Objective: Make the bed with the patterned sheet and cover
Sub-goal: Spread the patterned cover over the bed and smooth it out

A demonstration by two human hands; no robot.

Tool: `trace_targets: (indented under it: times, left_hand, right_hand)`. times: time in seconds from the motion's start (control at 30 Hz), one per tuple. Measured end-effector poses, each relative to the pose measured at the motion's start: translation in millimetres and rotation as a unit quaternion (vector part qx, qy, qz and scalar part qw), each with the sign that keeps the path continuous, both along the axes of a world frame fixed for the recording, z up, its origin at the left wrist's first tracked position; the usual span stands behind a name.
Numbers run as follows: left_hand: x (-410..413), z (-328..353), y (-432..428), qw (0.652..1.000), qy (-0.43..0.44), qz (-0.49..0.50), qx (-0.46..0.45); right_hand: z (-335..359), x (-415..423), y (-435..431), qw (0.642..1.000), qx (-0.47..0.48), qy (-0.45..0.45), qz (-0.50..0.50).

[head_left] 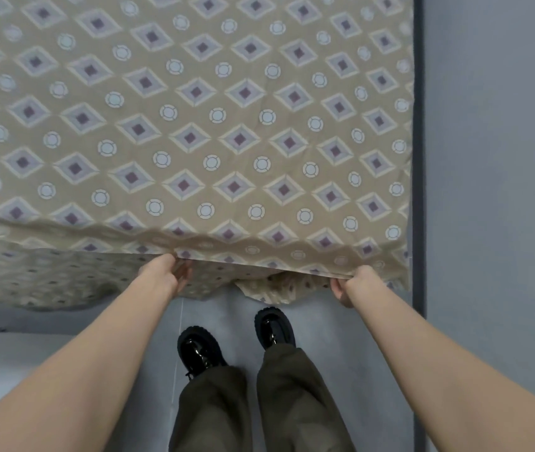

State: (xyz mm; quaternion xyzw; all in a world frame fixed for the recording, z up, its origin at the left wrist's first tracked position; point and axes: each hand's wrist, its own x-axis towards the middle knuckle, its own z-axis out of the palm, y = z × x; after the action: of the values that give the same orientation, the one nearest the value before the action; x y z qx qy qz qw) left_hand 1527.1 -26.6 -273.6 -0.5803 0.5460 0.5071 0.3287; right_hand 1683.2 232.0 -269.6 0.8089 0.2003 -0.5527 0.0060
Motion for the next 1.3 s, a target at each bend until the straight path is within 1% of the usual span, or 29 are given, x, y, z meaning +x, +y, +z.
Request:
trace_targets:
  times: [0.03,0.07,0.2,0.27,0.37,0.4,0.47,0.53,0.6,0.67,0.77,0.93,1.17,1.3]
  left_hand:
    - [-4.1,-4.6,-0.2,1.0,0.001,-0.023,0.004]
    - [-8.0,-0.1,1.9,0.999,0.004,-0.031,0.016]
    - [-18.9,9.5,11.6,0.999,0.011,-0.029,0.027]
    - [-17.5,14.3,14.2,0.999,-0.003,-0.031,0.039]
    - [-11.4,23.7,14.0,0.998,-0.01,-0.045,0.042]
    - [-8.3,28.4,14.3,0.998,-0.011,-0.047,0.039]
    - [-0.2,40.8,11.1,0.998,-0.012,-0.039,0.042]
    - [8.1,53.6,7.4,0.997,-0.012,-0.037,0.059]
    - [17.8,71.8,2.9,0.996,-0.001,-0.023,0.087]
    - [26.1,85.6,1.0,0.992,0.004,0.011,0.127]
    - [32.0,127.9,-7.2,0.983,0.036,0.06,0.171]
    - [24.6,210.9,-15.1,0.973,0.096,0.061,0.199]
    - [-5.8,336.1,-44.2,0.952,0.213,0.073,0.207]
    - [-16.7,408.7,-65.1,0.934,0.298,0.059,0.189]
  right_hand:
    - [-0.7,-7.9,4.8,0.999,-0.006,-0.032,-0.034]
    - [5.8,-16.8,10.4,0.998,-0.035,-0.029,-0.049]
    - [10.0,-27.1,20.5,0.997,-0.061,-0.048,0.006]
    - [15.7,-20.3,18.3,0.996,-0.067,-0.038,0.042]
    - [23.1,-22.2,9.0,0.996,-0.078,-0.026,0.027]
    - [26.7,-21.3,3.4,0.995,-0.085,-0.027,0.036]
    - [35.6,-20.0,-10.4,0.995,-0.094,-0.022,0.032]
    - [45.8,-20.8,-25.9,0.992,-0.125,-0.006,0.014]
    - [63.2,-23.7,-42.4,0.987,-0.156,0.021,0.043]
    - [79.9,-27.1,-54.4,0.979,-0.174,0.042,0.099]
    - [125.7,-37.2,-67.7,0.964,-0.179,0.083,0.18]
    - [204.4,-60.4,-70.5,0.945,-0.164,0.149,0.24]
    - [325.9,-102.5,-72.4,0.92,-0.135,0.231,0.286]
    - [390.6,-131.8,-76.8,0.894,-0.089,0.268,0.348]
